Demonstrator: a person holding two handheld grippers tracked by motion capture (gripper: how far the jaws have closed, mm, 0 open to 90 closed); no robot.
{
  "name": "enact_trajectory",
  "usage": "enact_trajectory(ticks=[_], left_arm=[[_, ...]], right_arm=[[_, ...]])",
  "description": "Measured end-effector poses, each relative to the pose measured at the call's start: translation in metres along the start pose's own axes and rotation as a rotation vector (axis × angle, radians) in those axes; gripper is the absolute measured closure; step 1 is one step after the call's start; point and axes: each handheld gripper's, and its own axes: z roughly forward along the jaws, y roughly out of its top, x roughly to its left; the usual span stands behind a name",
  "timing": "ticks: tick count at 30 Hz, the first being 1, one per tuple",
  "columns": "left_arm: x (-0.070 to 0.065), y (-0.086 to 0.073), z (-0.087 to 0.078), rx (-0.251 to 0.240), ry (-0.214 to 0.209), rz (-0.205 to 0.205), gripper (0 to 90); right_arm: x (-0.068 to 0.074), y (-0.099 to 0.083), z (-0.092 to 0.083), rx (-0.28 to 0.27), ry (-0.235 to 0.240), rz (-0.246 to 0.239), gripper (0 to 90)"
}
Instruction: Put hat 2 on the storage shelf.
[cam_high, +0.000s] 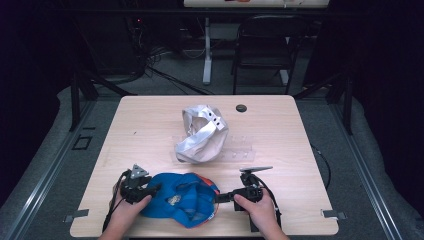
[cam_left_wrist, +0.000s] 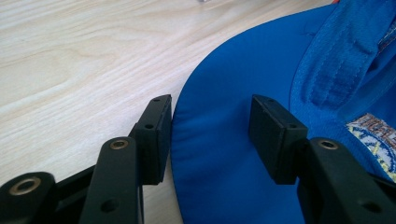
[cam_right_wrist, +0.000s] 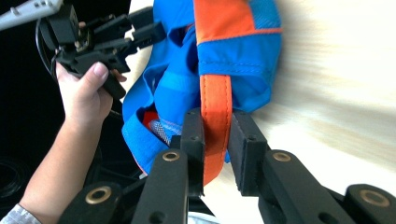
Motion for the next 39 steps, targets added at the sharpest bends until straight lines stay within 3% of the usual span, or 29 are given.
enact_trajectory(ticks=[2,5,6,7,8,14,15,24,31,35,36,39], left_arm=[[-0.003,0.001,0.0,0.006,-0.007,0.014,50.7],[-0.008,0.002,0.002,0.004,-0.012,0.031,51.3],[-0.01,0.003,0.003,0.009,-0.012,0.039,52.1],[-0.012,0.003,0.004,0.006,-0.011,0.045,52.8],[-0.014,0.004,0.005,0.004,-0.009,0.044,52.8],[-0.019,0.005,0.007,0.013,0.006,0.055,52.1],[-0.019,0.005,0.007,0.013,0.006,0.055,52.2],[-0.02,0.004,0.008,0.004,0.015,0.058,52.2],[-0.02,0.004,0.008,0.003,0.016,0.059,52.2],[-0.02,0.004,0.008,0.003,0.015,0.059,52.2],[-0.02,0.004,0.008,0.003,0.015,0.059,52.2],[-0.02,0.004,0.008,0.002,0.015,0.058,52.2]], right_arm=[[-0.002,0.001,-0.005,-0.04,0.024,0.033,77.4],[-0.008,0.006,-0.016,-0.053,0.035,0.027,77.5],[-0.009,0.007,-0.021,-0.045,-0.005,0.017,77.4],[-0.011,0.008,-0.021,-0.076,0.04,0.035,77.4],[-0.013,0.009,-0.024,-0.062,0.01,0.033,77.4],[-0.021,0.007,-0.023,-0.072,-0.021,0.066,73.0],[-0.023,0.007,-0.022,-0.059,0.0,0.056,71.5],[-0.027,-0.001,-0.014,-0.027,0.013,0.071,65.6],[-0.027,-0.01,-0.003,0.006,0.065,0.064,62.4],[-0.024,-0.012,0.004,0.037,0.061,0.063,60.9],[-0.022,-0.013,0.006,0.026,0.078,0.075,60.8],[-0.022,-0.012,0.011,0.045,0.064,0.055,60.1]])
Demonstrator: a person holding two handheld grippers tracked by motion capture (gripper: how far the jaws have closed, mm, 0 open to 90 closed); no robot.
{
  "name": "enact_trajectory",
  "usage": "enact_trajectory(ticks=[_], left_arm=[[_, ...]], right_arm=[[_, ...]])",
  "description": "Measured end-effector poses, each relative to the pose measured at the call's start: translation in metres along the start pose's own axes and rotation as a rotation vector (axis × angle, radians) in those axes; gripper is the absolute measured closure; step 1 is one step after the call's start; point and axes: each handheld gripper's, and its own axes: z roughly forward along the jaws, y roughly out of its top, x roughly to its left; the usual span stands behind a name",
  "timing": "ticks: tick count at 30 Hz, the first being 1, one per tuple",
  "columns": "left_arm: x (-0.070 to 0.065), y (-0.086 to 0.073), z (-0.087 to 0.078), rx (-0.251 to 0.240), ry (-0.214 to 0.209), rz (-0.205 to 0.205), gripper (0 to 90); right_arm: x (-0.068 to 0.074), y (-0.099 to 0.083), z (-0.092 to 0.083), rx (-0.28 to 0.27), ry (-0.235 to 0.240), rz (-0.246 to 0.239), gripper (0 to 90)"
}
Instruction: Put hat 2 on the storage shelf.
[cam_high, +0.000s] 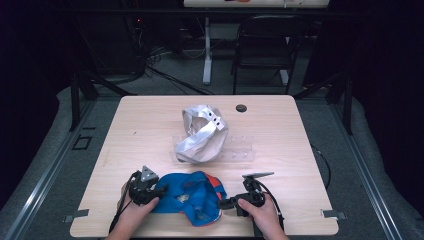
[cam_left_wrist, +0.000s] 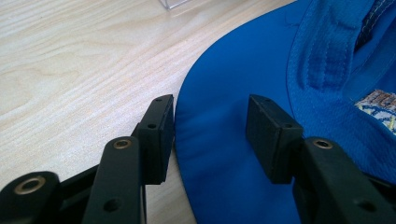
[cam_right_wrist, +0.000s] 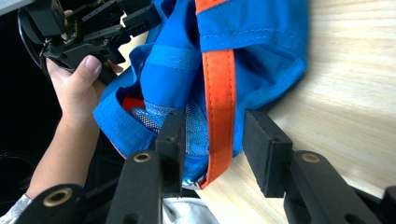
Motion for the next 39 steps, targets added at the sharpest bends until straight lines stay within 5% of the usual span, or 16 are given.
enact_trajectory(ticks=[6,15,32,33,34,39], left_arm=[[0.0,0.0,0.0,0.0,-0.002,0.001,52.2],[0.0,0.0,0.0,0.0,-0.001,0.002,52.1],[0.002,0.0,-0.003,-0.005,-0.007,0.014,53.1],[0.002,0.0,-0.004,-0.006,-0.008,0.017,53.1],[0.002,0.0,-0.004,-0.011,-0.005,0.018,53.1],[0.004,0.0,-0.007,-0.028,0.013,0.017,53.8]], right_arm=[[0.001,0.0,0.004,0.005,0.005,-0.002,61.7],[0.003,-0.001,-0.001,-0.004,0.023,0.001,76.4],[0.012,0.006,-0.023,-0.051,0.001,0.008,77.9],[0.014,0.007,-0.027,-0.031,-0.049,-0.005,77.9],[0.014,0.006,-0.026,-0.049,-0.008,0.004,77.9],[0.018,0.009,-0.037,-0.068,-0.024,-0.001,77.9]])
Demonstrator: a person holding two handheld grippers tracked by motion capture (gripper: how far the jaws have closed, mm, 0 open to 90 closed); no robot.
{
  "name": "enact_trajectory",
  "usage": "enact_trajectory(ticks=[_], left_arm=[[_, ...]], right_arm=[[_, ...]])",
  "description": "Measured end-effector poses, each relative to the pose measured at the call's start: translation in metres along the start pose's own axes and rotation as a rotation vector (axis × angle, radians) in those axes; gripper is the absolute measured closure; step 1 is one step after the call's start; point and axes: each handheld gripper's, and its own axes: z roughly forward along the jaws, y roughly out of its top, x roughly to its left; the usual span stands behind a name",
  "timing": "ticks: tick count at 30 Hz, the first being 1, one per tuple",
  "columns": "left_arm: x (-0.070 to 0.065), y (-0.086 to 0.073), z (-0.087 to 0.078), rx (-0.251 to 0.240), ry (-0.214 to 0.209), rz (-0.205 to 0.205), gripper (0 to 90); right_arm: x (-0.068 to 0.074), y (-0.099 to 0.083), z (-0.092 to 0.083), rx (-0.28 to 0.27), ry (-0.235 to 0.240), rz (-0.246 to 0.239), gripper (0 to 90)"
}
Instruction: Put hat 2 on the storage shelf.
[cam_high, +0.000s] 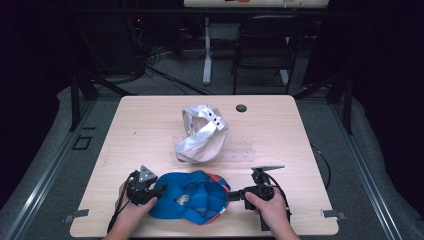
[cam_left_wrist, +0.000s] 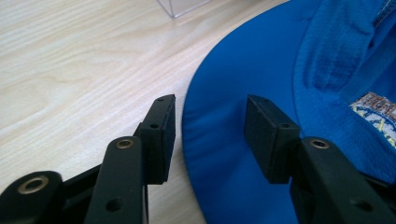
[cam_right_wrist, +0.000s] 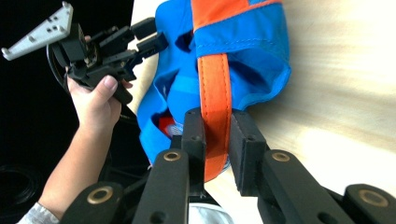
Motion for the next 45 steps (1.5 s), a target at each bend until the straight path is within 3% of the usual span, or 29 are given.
enact_trajectory(ticks=[3,5,6,7,10,19,27,28,33,39,42,45], left_arm=[[0.003,0.0,-0.002,0.0,0.005,0.002,54.0],[0.004,0.0,-0.004,-0.011,0.01,-0.007,54.0],[0.006,-0.001,-0.005,-0.019,0.012,-0.014,53.9],[0.006,-0.001,-0.005,-0.019,0.012,-0.014,53.9],[0.009,-0.002,-0.007,-0.027,0.014,-0.016,53.9],[0.012,-0.003,-0.007,-0.036,0.007,-0.012,53.5],[0.013,-0.004,-0.007,-0.037,0.006,-0.018,53.2],[0.013,-0.004,-0.007,-0.036,0.008,-0.018,53.2],[0.016,-0.005,-0.009,-0.038,0.013,-0.027,53.2],[0.017,-0.005,-0.009,-0.039,0.014,-0.029,53.2],[0.016,-0.005,-0.009,-0.037,0.013,-0.029,53.3],[0.017,-0.005,-0.009,-0.04,0.014,-0.029,53.3]], right_arm=[[0.002,0.002,-0.005,-0.022,0.002,0.002,77.9],[0.007,0.005,-0.014,-0.044,-0.025,0.004,77.9],[0.008,0.007,-0.02,-0.022,-0.052,-0.014,77.9],[0.009,0.007,-0.022,-0.037,-0.03,-0.009,77.9],[0.014,0.009,-0.033,-0.053,-0.047,-0.018,77.9],[0.025,0.015,-0.061,-0.029,-0.145,-0.035,77.9],[0.035,0.023,-0.082,-0.024,-0.187,-0.043,77.7],[0.037,0.023,-0.084,-0.047,-0.187,-0.035,77.7],[0.043,0.03,-0.097,-0.054,-0.203,-0.044,77.7],[0.05,0.034,-0.106,-0.037,-0.22,-0.042,77.8],[0.051,0.036,-0.11,-0.028,-0.199,-0.02,77.9],[0.052,0.038,-0.114,-0.034,-0.148,-0.001,78.0]])
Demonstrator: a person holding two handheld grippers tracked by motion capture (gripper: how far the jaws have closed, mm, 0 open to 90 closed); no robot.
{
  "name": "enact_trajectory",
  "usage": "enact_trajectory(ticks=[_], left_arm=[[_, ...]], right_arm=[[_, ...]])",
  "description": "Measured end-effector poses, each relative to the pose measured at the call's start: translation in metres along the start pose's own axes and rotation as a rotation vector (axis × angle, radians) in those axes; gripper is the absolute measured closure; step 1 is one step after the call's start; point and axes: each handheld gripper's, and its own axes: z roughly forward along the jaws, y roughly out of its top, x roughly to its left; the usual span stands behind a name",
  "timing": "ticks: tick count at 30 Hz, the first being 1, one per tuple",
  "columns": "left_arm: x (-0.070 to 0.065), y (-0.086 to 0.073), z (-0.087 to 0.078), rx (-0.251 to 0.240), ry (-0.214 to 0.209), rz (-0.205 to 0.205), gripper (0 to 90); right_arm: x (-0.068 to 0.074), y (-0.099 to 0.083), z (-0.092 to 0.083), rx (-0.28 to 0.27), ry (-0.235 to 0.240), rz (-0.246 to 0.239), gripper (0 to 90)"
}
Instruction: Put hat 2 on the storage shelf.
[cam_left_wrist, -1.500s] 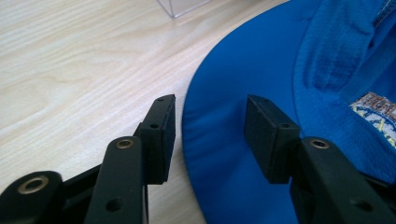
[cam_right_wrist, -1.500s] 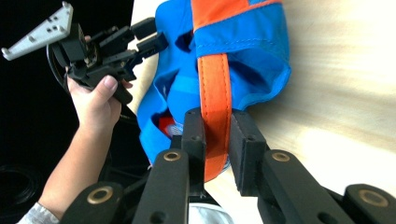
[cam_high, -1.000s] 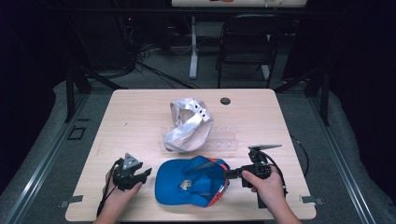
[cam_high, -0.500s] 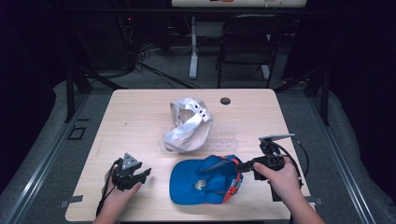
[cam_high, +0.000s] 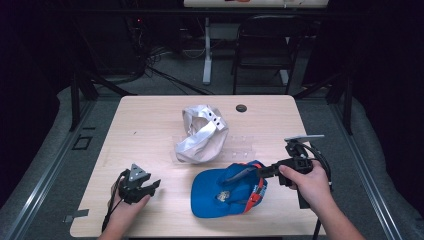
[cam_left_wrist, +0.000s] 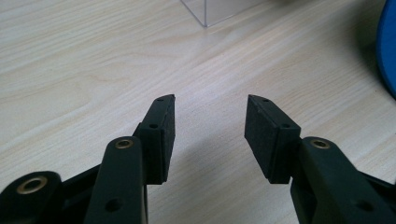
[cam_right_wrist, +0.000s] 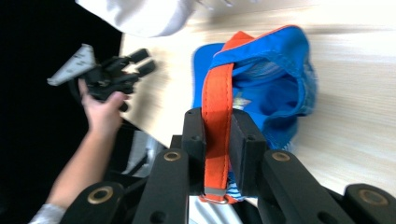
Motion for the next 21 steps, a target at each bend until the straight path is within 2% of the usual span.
enact_trajectory(ticks=[6,11,12,18,21], left_arm=[[0.001,0.0,0.0,0.004,0.001,-0.001,53.4],[0.0,0.0,0.001,0.005,0.001,0.004,53.3],[-0.001,0.0,0.001,0.007,0.001,0.006,53.4],[-0.001,0.0,0.001,0.006,0.001,0.01,53.4],[-0.001,0.0,0.0,0.004,0.002,0.009,53.4]], right_arm=[[0.002,0.005,-0.006,0.01,0.127,0.038,78.0],[0.005,0.008,-0.007,0.004,0.229,0.083,78.0],[0.006,0.008,-0.007,-0.013,0.247,0.101,78.0],[0.01,0.014,-0.01,-0.031,0.323,0.154,78.1],[0.014,0.017,-0.012,-0.036,0.334,0.155,78.0]])
